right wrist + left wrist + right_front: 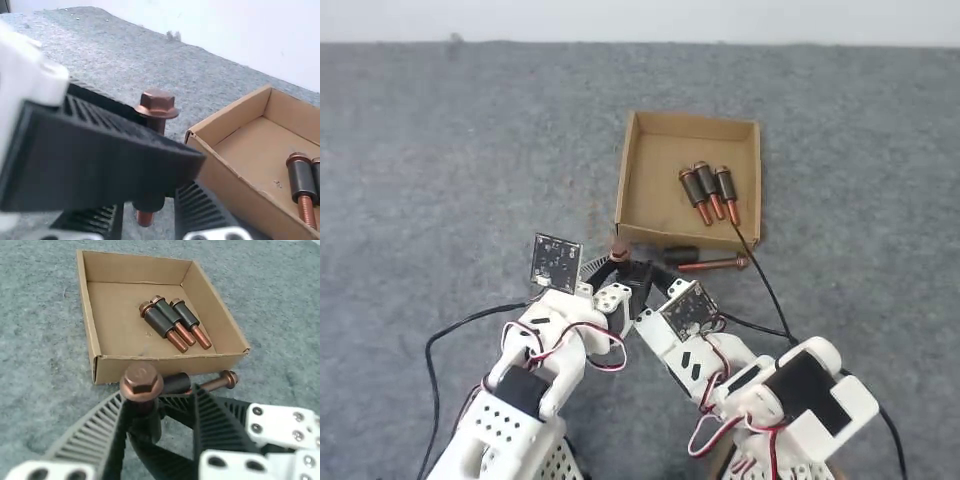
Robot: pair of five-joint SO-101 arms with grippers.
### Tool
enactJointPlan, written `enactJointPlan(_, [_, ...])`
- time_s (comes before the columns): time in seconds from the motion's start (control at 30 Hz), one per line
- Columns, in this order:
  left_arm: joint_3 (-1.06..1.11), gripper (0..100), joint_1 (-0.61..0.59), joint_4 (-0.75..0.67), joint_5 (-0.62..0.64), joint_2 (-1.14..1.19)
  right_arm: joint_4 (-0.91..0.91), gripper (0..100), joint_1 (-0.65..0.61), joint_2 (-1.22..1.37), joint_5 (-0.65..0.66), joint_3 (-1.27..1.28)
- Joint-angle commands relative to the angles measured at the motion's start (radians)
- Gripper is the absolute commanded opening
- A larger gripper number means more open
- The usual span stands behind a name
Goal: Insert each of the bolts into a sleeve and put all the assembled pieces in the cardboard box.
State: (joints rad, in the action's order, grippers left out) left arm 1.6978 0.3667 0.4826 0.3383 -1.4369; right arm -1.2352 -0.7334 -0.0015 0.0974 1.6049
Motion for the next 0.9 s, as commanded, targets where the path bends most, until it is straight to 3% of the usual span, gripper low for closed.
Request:
enactJointPlan(0.0, [-0.005,19,0.011,0.008,0.018,-0.009,-0.030,0.6,0.019,-0.018,0.015,-0.026])
enactJointPlan(0.2, [-0.007,19,0.008,0.008,0.015,-0.009,-0.030,0.6,0.021,-0.018,0.015,-0.025])
enactJointPlan(0.4, [-0.024,19,-0.089,0.012,0.014,-0.009,-0.030,0.6,0.021,-0.018,0.015,-0.025])
enactJointPlan(0.73, [-0.036,19,-0.092,0.014,0.020,-0.026,-0.030,0.6,0.021,-0.018,0.017,-0.025])
enactJointPlan(0.87, [-0.059,19,-0.094,0.140,0.021,-0.158,-0.030,0.6,0.021,-0.018,0.017,-0.025])
